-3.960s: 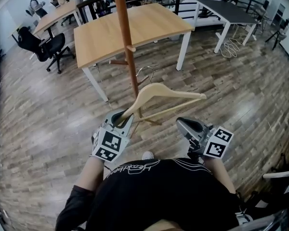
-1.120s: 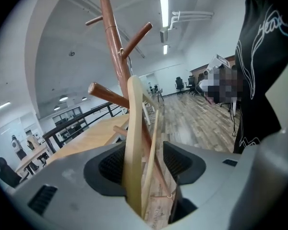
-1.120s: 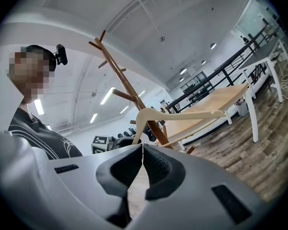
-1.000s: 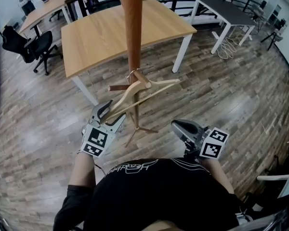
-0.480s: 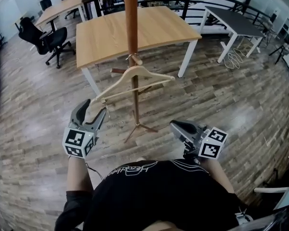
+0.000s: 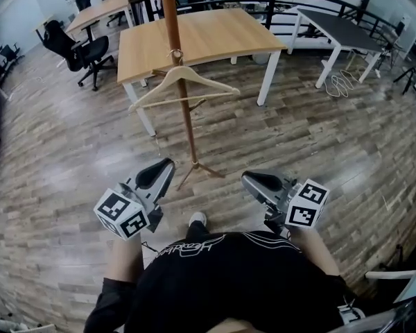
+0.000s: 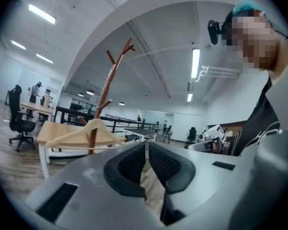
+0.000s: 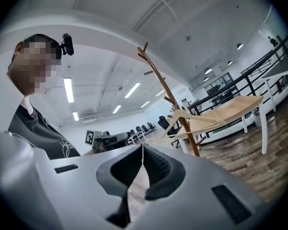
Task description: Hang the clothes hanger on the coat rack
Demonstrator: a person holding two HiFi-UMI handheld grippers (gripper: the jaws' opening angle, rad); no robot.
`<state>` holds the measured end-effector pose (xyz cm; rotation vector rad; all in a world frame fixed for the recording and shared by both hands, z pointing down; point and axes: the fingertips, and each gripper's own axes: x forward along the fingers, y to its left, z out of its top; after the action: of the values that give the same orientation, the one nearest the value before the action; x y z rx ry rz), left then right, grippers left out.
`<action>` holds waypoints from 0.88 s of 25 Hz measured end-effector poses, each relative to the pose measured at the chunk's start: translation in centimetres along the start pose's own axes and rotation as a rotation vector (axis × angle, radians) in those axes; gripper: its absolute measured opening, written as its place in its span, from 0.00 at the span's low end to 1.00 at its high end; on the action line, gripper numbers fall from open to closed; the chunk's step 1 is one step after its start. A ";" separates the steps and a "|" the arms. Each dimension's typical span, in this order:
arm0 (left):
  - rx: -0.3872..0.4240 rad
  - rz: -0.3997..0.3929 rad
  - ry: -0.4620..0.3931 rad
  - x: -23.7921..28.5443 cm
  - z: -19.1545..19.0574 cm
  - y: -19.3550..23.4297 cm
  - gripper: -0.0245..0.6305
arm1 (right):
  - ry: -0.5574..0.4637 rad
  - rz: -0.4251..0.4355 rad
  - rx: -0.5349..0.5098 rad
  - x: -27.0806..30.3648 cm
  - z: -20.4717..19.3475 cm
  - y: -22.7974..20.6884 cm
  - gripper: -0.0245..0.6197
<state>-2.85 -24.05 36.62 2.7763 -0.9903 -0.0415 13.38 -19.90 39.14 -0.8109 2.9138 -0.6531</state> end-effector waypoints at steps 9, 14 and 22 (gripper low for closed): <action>-0.105 -0.201 -0.019 -0.7 -2.5 -15.9 0.05 | 0.028 0.067 0.002 -6.5 -3.7 7.0 0.10; -0.181 -0.256 -0.030 -0.9 -3.6 -20.2 0.05 | -0.018 0.070 -0.019 -9.7 -3.7 9.3 0.10; -0.224 -0.278 -0.037 -1.5 -4.1 -23.2 0.05 | -0.018 0.076 -0.012 -11.9 -4.8 11.0 0.10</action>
<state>10.83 -4.76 36.17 2.6893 -0.5607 -0.2298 17.59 -3.52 38.20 -0.6989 2.9186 -0.6198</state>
